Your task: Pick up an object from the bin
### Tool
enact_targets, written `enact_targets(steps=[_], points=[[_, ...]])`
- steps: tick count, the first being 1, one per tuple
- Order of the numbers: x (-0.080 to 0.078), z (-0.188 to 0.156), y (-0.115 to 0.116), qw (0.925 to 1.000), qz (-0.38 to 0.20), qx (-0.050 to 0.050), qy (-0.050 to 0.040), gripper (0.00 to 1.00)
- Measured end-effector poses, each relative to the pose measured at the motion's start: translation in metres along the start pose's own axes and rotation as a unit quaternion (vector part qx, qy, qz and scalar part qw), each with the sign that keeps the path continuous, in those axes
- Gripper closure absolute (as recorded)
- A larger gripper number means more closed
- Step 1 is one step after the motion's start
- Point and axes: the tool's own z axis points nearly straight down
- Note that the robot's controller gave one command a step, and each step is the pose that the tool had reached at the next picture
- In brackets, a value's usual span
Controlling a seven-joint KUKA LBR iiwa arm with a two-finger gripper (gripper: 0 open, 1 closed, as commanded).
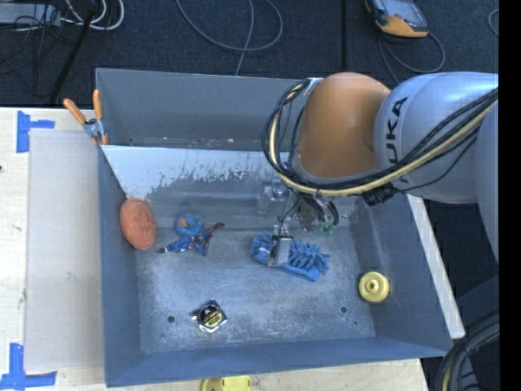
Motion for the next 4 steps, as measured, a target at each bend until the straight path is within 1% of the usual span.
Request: enact_targets(steps=[1, 2, 3, 4], points=[[0.000, 0.000, 0.000, 1.0000, 0.000, 0.000, 0.0000, 0.00], [0.012, 0.021, -0.008, 0.9999, 0.014, 0.000, -0.0020, 0.00], [-0.001, 0.045, -0.024, 0.9988, 0.049, 0.000, -0.0006, 0.00], [0.000, 0.099, -0.046, 0.9996, -0.027, 0.000, -0.0007, 1.00]])
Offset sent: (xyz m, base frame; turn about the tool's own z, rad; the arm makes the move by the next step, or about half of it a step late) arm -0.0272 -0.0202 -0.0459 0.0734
